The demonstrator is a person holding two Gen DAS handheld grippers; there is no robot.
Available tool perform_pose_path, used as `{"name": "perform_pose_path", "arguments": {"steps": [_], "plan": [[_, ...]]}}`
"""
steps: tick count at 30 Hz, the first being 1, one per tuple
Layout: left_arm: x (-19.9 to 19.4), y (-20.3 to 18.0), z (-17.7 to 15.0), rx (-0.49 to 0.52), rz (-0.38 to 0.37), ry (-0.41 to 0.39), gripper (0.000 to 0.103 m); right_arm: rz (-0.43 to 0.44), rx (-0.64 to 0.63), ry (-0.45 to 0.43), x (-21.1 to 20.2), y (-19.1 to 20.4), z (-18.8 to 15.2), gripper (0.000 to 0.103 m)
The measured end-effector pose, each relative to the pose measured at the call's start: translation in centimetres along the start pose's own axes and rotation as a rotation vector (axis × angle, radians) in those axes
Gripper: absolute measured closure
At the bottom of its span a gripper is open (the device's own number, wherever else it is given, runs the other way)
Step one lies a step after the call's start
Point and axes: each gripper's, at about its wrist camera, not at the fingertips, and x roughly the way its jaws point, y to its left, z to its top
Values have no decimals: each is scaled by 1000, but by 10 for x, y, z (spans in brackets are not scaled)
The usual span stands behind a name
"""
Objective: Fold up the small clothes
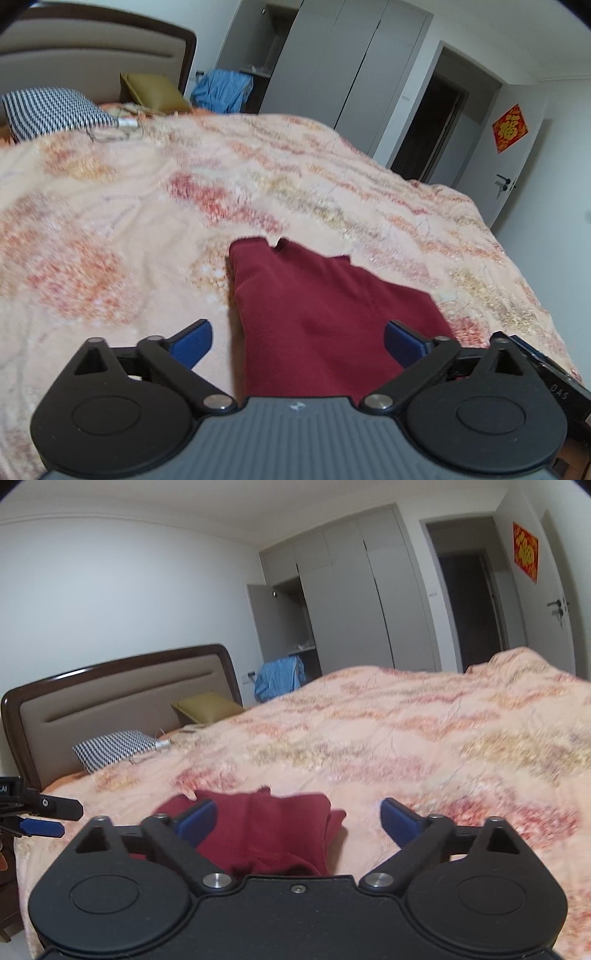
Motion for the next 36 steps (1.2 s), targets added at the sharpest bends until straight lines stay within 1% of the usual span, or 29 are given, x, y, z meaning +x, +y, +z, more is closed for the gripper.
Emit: {"name": "perform_pose_path", "arguments": {"steps": [2,7,14,19,26,31,36], "plan": [[-17,-6,0,18,7,-18,0,-3,-14,-24,-18,8,7,1],[-59,-21,-9,61,5,-65,0,-7,-40,-71,-65,27,21,1],[-115,-34,-32,96,0,-123,0,-17,-48,-126,-131,52,17,1],[-151,-39,-58,132,12,-165,0,-45,-55,-165,-175,68,-2,1],[-195,-41,-97,165,6,-229,0,-88,-47,-210,-230,86,-36,1],[-217,-40,-131,186,27,-254,0,-118,-53,-219,-259,99,-63,1],[-226,-33,-166,187,54,-252,0,-130,-54,-221,-277,116,-91,1]]}}
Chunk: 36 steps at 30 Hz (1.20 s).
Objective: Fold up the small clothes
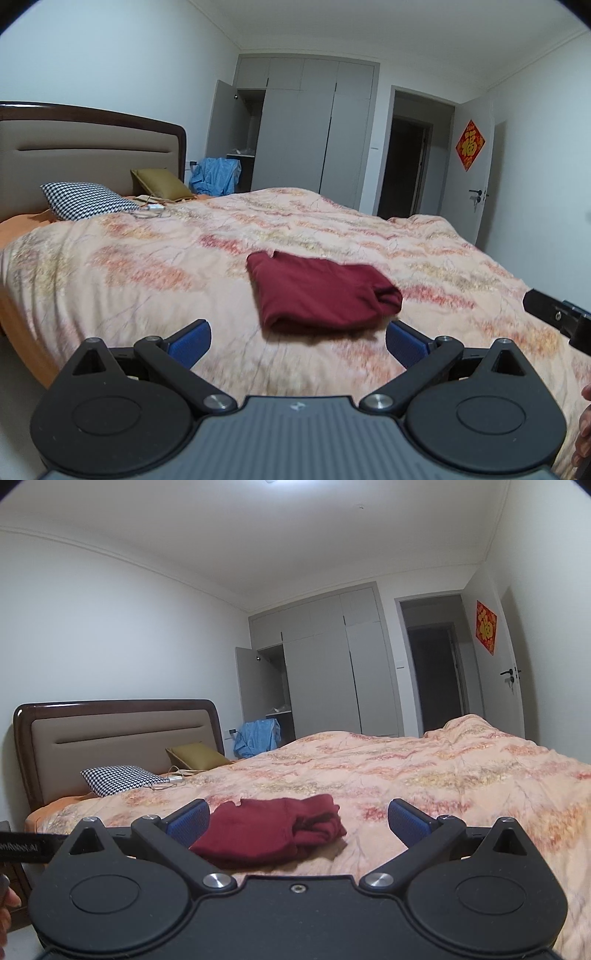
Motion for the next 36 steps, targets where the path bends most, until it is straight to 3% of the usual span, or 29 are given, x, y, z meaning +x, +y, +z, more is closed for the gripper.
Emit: {"name": "perform_pose_path", "arguments": {"steps": [6,13,19,36], "plan": [[-11,0,-35,-6,22,-4,0,-84,-38,-25,-22,16,-29,1],[-26,4,-49,21,50,-12,0,-100,-104,-9,-34,23,-53,1],[-34,19,-52,-6,83,-9,0,-91,-102,47,-25,22,-61,1],[-32,17,-57,1,80,10,0,-71,-107,46,-22,21,-61,1]]}}
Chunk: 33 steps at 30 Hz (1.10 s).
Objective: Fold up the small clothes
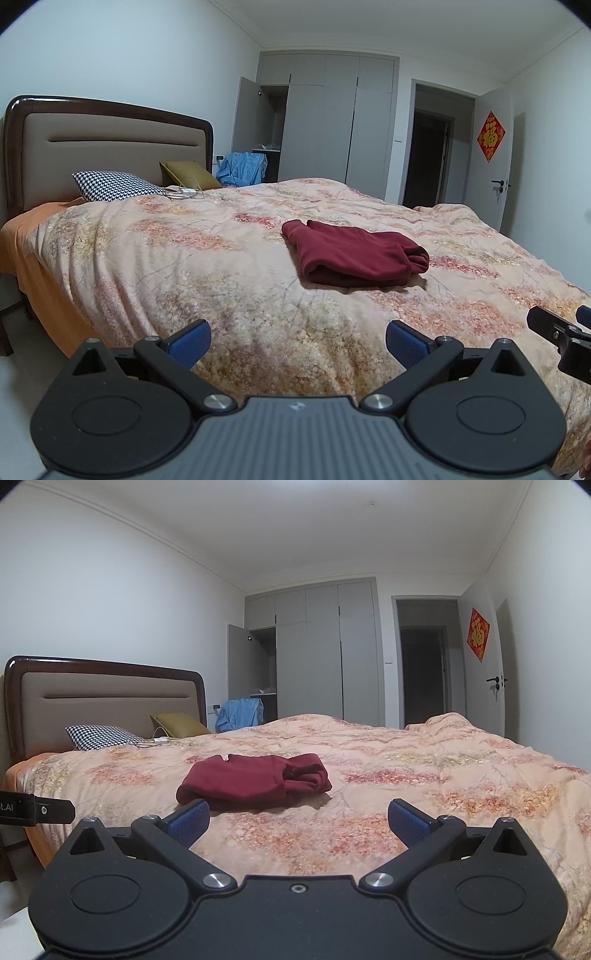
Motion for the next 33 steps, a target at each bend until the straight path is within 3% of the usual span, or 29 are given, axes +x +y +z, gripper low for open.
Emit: {"name": "perform_pose_path", "arguments": {"steps": [33], "plan": [[3,3,-3,-7,0,17,0,3,4,3,1,-2,-1,0]]}}
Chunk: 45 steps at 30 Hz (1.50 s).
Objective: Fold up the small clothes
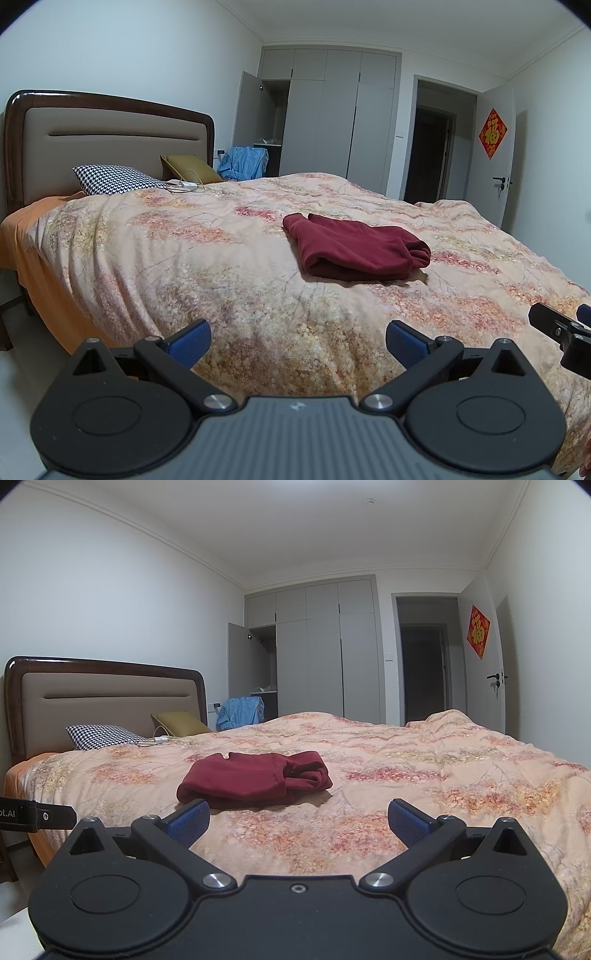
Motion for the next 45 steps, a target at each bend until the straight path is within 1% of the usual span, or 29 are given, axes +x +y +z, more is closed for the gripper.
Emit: {"name": "perform_pose_path", "arguments": {"steps": [45], "plan": [[2,-2,-3,9,-3,8,0,-2,6,3,0,1,0,1]]}}
